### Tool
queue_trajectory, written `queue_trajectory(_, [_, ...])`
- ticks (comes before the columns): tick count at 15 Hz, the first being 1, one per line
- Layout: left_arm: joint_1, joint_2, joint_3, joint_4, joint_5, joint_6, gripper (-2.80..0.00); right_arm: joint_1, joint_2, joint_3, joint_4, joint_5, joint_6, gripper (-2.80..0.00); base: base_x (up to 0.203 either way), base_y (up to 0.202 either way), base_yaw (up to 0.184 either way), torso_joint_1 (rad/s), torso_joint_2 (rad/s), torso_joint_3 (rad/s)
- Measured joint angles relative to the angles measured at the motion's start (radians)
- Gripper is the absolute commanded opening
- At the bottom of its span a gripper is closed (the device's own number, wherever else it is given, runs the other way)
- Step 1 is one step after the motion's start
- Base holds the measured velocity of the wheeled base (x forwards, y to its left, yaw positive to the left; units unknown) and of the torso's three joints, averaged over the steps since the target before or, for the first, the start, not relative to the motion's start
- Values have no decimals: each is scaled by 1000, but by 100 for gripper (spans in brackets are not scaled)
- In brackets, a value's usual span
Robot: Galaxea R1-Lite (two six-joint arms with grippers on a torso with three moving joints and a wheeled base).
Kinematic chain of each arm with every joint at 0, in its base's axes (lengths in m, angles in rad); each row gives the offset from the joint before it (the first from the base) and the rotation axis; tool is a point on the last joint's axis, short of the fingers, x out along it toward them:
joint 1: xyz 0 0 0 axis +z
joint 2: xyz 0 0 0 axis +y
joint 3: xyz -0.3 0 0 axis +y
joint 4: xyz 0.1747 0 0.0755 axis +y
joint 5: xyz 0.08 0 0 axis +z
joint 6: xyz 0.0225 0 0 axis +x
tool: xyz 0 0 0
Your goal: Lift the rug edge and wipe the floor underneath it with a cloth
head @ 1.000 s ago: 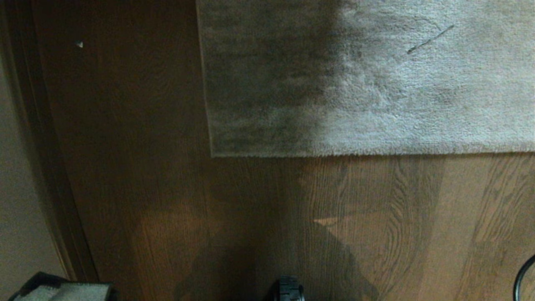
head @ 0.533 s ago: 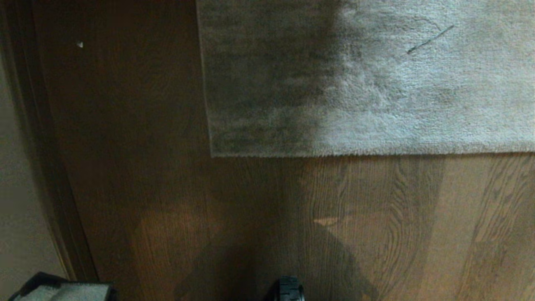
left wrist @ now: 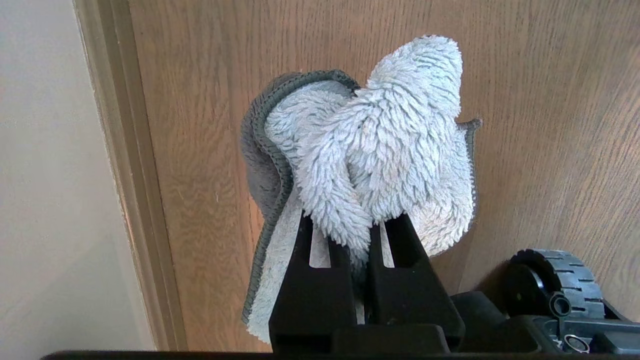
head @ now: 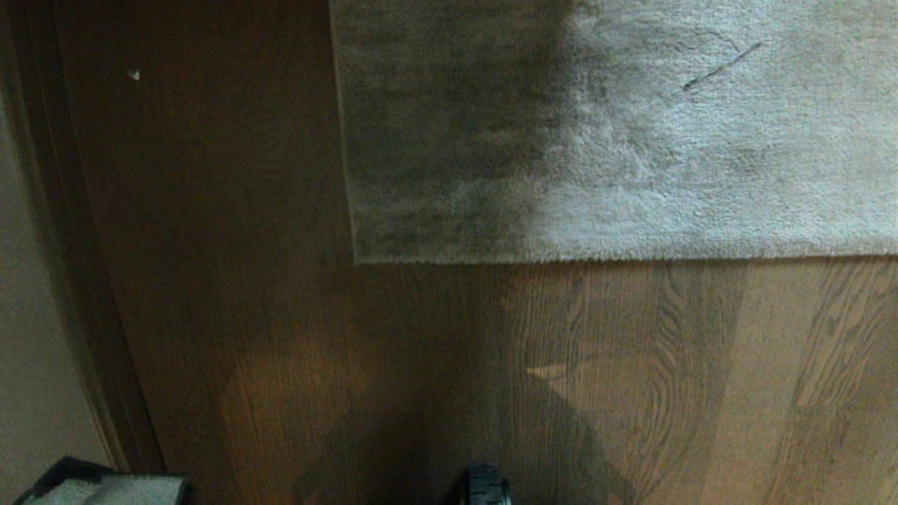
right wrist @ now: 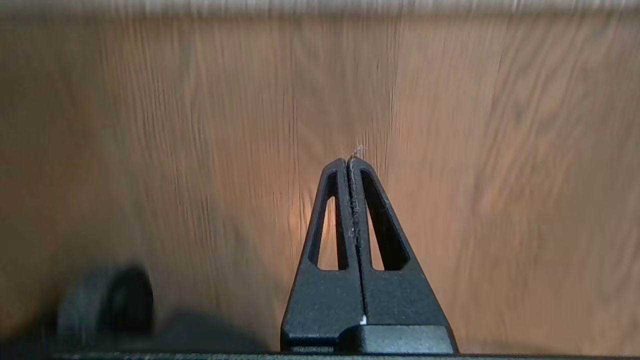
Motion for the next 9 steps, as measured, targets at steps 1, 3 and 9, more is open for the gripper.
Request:
queue_trajectory(1, [0,0,0,0,0,0,-280,-2,-61,0,95,1,-12,-280,0,0,0,0,0,0])
queue_trajectory(3, [0,0,0,0,0,0,-280,-4,-137,17,213,3,-31,-280,0,0,0,0,0,0])
queue_trajectory(9, [0,0,0,0,0,0,-280,-5,-193,25,215,5,-30,-280,0,0,0,0,0,0])
